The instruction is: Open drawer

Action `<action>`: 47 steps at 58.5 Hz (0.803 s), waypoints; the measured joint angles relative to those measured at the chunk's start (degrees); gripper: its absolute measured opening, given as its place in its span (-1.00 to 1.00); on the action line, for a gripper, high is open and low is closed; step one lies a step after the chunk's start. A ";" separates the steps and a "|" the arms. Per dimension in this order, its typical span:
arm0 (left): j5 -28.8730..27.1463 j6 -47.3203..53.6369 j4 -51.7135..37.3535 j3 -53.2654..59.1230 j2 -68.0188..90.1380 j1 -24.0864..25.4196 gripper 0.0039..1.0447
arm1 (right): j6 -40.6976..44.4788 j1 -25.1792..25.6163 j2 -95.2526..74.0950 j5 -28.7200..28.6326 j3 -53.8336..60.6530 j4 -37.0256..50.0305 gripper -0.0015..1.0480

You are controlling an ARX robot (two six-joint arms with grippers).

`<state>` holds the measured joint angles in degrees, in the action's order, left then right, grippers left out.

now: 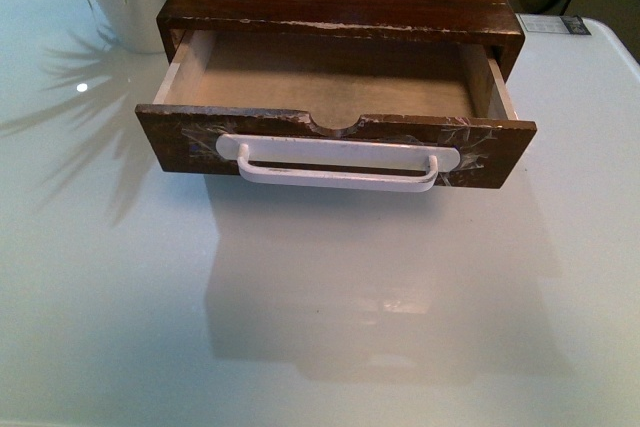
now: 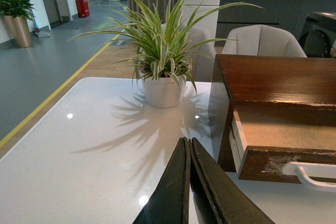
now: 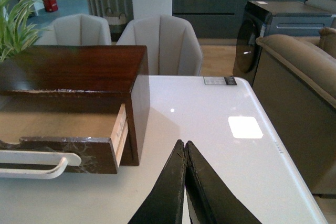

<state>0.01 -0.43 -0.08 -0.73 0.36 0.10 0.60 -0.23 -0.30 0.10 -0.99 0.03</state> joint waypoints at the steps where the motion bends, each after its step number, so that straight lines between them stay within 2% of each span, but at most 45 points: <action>1: 0.00 0.00 0.00 0.00 0.00 0.00 -0.97 | 0.00 0.00 0.00 0.00 0.00 0.00 -0.96; 6: -0.02 0.00 0.00 0.00 0.00 0.00 -0.97 | 0.02 0.00 0.00 0.00 0.00 0.00 -0.96; 8: 0.00 -0.02 0.00 0.00 0.00 0.00 -0.92 | 0.02 0.00 0.00 0.00 0.00 0.00 -0.79; 23: -0.02 0.00 0.00 0.00 0.00 0.00 0.40 | 0.02 0.00 0.00 0.00 0.00 0.00 0.51; 29: 0.00 0.00 0.00 0.00 0.00 0.00 0.76 | -0.02 0.00 0.00 0.00 0.00 0.00 0.85; 31: 0.00 0.15 0.00 0.00 0.00 0.02 0.87 | -0.02 0.00 0.00 0.00 0.00 0.00 0.83; 47: -0.02 0.13 0.00 0.00 0.00 0.00 0.84 | -0.02 0.00 0.00 0.00 0.00 0.00 0.83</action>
<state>-0.01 -0.30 -0.08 -0.73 0.36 0.10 0.58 -0.23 -0.30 0.10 -0.99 0.03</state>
